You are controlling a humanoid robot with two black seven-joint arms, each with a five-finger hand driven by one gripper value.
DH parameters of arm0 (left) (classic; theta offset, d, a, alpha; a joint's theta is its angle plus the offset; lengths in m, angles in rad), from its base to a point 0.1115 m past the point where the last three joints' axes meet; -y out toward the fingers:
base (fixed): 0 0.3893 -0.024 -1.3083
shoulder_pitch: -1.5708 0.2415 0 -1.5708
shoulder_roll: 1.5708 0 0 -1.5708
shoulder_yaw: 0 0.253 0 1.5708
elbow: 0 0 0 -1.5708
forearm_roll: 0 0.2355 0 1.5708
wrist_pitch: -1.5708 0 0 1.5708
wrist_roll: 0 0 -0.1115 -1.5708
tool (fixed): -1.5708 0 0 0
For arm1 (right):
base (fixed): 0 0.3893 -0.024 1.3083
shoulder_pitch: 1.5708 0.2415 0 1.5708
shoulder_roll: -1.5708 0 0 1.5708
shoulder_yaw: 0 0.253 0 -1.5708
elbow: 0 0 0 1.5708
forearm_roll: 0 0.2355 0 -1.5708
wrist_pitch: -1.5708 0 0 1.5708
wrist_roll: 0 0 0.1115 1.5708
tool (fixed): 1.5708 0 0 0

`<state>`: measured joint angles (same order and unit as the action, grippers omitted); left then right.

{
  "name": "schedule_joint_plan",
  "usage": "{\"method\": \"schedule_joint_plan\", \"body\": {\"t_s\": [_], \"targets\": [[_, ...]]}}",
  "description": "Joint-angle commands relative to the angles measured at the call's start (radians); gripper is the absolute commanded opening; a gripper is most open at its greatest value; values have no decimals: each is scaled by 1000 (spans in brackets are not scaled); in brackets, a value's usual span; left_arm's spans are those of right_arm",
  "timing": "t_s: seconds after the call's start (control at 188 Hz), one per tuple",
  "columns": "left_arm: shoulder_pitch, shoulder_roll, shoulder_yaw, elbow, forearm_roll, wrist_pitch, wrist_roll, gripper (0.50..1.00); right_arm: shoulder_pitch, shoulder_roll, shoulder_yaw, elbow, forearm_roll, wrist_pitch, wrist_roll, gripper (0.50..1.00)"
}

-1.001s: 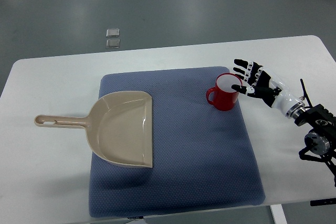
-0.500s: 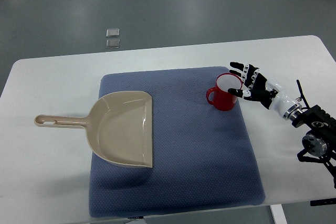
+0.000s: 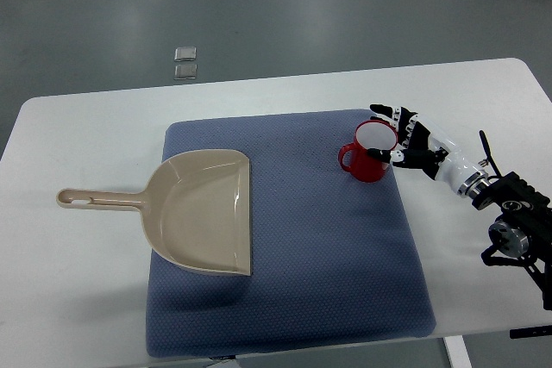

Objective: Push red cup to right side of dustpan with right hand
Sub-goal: 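Move the right hand toward the red mug's side nearest it, then press the right hand against the red mug and push it toward the dustpan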

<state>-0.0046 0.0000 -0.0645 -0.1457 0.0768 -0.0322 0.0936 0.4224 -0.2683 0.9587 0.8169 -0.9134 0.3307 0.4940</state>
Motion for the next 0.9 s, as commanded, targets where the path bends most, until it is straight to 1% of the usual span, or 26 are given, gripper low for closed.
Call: {"method": "schedule_joint_plan", "body": {"t_s": [0.0, 0.272, 0.399, 0.559, 0.894], "targets": [[0, 0, 0, 0, 0, 0, 0, 1000, 1, 3, 0, -4, -2, -2, 0, 932], [0, 0, 0, 0, 0, 0, 0, 1000, 7, 4, -21, -33, -2, -4, 12, 932], [0, 0, 0, 0, 0, 0, 0, 1000, 9, 8, -32, -35, -2, -4, 14, 932], [0, 0, 0, 0, 0, 0, 0, 1000, 9, 12, -37, -36, -2, -24, 14, 932], [0, 0, -1, 0, 0, 0, 0, 1000, 10, 24, -37, -38, -2, -25, 14, 932]]}}
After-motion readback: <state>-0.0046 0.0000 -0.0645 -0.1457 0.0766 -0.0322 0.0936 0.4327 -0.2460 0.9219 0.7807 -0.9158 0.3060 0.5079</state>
